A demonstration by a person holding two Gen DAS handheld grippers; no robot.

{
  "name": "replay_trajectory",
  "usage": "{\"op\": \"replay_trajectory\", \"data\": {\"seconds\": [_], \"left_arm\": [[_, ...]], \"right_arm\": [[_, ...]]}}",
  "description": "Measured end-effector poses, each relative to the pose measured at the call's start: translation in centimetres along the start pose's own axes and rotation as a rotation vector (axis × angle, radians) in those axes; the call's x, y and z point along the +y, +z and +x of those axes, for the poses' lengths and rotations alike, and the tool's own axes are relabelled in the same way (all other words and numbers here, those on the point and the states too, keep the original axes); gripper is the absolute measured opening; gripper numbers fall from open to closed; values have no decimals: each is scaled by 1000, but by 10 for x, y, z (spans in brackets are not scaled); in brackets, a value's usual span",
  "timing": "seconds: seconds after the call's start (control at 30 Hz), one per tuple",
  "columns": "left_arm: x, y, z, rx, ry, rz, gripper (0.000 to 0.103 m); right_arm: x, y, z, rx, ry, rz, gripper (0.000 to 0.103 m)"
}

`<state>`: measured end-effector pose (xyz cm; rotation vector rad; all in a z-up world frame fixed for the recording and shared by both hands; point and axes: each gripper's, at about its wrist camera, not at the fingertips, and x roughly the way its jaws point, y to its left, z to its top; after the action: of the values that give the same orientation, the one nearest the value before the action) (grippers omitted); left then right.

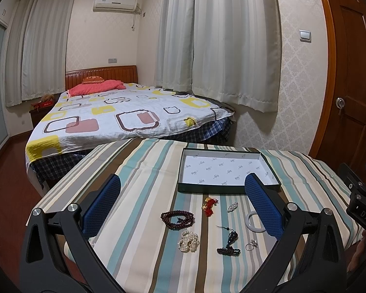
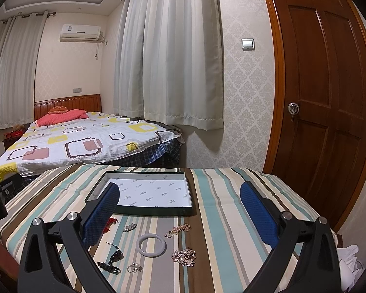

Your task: Organize jewelry

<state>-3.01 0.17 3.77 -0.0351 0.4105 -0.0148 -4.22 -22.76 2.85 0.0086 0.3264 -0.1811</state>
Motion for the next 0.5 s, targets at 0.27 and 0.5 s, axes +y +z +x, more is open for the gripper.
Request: {"op": "replay_trajectory", "data": {"seconds": [0.27, 0.5], "left_arm": [[-1, 0, -1, 0, 0, 0, 99], [-2, 0, -1, -2, -1, -1, 99]], "right_arm": [[0, -1, 0, 0, 0, 0, 97], [1, -2, 0, -1, 0, 1, 97]]}}
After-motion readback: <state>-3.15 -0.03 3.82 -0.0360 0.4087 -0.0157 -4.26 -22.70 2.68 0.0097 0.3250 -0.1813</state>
